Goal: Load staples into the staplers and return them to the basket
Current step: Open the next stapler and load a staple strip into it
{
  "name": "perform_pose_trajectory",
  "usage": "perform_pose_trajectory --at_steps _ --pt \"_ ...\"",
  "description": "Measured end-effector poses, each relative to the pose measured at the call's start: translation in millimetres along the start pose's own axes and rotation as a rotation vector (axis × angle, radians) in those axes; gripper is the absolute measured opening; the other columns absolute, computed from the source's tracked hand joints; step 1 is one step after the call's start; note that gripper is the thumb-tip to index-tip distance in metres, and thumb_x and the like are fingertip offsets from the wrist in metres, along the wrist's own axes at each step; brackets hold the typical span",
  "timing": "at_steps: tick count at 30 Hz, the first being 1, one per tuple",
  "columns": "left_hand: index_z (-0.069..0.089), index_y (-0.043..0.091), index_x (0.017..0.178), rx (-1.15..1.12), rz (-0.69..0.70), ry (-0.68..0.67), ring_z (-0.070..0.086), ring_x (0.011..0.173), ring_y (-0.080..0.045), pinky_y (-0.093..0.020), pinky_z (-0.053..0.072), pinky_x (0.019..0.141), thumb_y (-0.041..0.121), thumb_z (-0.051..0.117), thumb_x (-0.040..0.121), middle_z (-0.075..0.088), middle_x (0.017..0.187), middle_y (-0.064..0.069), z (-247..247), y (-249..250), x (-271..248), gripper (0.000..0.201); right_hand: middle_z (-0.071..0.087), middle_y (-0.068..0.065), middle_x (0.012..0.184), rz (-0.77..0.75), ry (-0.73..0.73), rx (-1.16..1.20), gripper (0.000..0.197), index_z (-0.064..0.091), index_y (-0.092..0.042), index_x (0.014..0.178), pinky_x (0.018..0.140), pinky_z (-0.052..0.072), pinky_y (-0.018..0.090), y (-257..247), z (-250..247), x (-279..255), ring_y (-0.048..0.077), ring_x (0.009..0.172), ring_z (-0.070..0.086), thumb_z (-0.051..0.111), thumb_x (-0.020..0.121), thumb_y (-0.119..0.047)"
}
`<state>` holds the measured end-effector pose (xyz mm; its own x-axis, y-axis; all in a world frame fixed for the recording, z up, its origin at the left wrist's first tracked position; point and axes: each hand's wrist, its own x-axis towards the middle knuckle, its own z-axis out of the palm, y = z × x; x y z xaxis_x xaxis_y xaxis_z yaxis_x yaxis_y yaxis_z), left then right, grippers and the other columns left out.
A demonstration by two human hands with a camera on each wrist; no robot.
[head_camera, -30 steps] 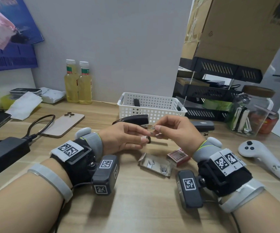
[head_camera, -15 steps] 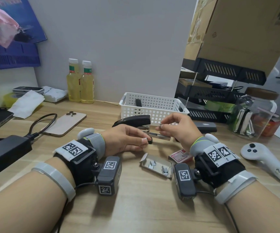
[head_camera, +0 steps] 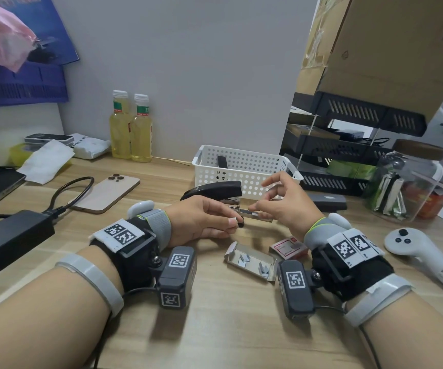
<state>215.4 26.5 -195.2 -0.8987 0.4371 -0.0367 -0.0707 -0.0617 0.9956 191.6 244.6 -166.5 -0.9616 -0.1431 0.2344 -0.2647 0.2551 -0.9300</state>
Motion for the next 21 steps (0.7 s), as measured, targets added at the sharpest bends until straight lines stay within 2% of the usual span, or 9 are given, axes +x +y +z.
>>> perform_pose_trajectory --at_steps 2,5,7,10,12,14,17,21 --pt "0.076 0.000 0.102 -0.004 0.000 0.005 0.070 0.088 -0.019 -0.023 0.058 0.077 0.001 0.071 0.085 0.073 0.095 -0.013 0 0 0 0.017 0.060 0.013 0.086 -0.012 0.000 0.015 0.038 0.053 -0.004 0.112 0.060 0.058 0.027 0 0 0 0.022 0.073 0.075 0.071 0.081 0.008" --pt "0.077 0.002 0.101 0.000 0.006 0.008 0.069 0.090 -0.020 -0.023 0.058 0.079 0.002 0.072 0.085 0.072 0.098 -0.015 0 0 -1 0.016 0.066 0.013 0.088 -0.027 0.008 0.010 0.027 0.059 -0.002 0.106 0.060 0.056 0.025 1 0 1 0.023 0.077 0.076 0.073 0.083 0.005" --pt "0.077 0.002 0.101 0.007 0.006 0.009 0.069 0.091 -0.019 -0.024 0.059 0.080 0.002 0.072 0.086 0.071 0.100 -0.016 1 0 -1 0.016 0.071 0.014 0.090 -0.043 0.021 -0.033 0.021 0.066 -0.006 0.097 0.063 0.056 0.025 5 1 4 0.022 0.080 0.076 0.077 0.081 0.000" --pt "0.078 0.004 0.099 0.004 0.006 0.010 0.070 0.090 -0.018 -0.022 0.058 0.076 0.002 0.071 0.086 0.072 0.098 -0.015 1 1 -2 0.015 0.078 0.002 0.085 -0.024 0.063 -0.193 0.015 0.076 -0.018 0.085 0.064 0.051 0.023 9 2 10 0.011 0.075 0.072 0.086 0.074 -0.018" --pt "0.079 0.005 0.097 -0.004 0.006 0.011 0.070 0.089 -0.018 -0.021 0.058 0.075 0.001 0.071 0.086 0.073 0.095 -0.014 2 1 -2 0.015 0.079 -0.001 0.084 -0.009 0.071 -0.242 0.014 0.077 -0.020 0.084 0.068 0.053 0.025 9 2 13 0.010 0.076 0.070 0.086 0.074 -0.024" --pt "0.079 0.005 0.097 -0.008 0.006 0.012 0.071 0.089 -0.018 -0.021 0.058 0.075 0.001 0.070 0.086 0.073 0.095 -0.014 2 1 -2 0.015 0.079 -0.001 0.083 -0.001 0.047 -0.278 0.010 0.078 -0.020 0.084 0.072 0.055 0.026 10 3 15 0.013 0.079 0.072 0.083 0.077 -0.024" --pt "0.080 0.007 0.096 -0.012 0.008 0.007 0.071 0.089 -0.018 -0.021 0.058 0.076 0.001 0.070 0.086 0.073 0.096 -0.015 2 1 -2 0.015 0.079 -0.005 0.080 0.000 -0.031 -0.388 0.004 0.080 -0.020 0.081 0.080 0.055 0.024 11 6 16 0.009 0.080 0.073 0.081 0.078 -0.023" --pt "0.079 0.005 0.096 -0.023 0.012 -0.005 0.073 0.087 -0.018 -0.022 0.058 0.076 -0.001 0.068 0.087 0.075 0.092 -0.013 2 1 -3 0.016 0.078 -0.007 0.082 -0.012 -0.071 -0.450 0.004 0.081 -0.020 0.082 0.083 0.055 0.023 12 5 15 0.008 0.084 0.073 0.079 0.080 -0.022"
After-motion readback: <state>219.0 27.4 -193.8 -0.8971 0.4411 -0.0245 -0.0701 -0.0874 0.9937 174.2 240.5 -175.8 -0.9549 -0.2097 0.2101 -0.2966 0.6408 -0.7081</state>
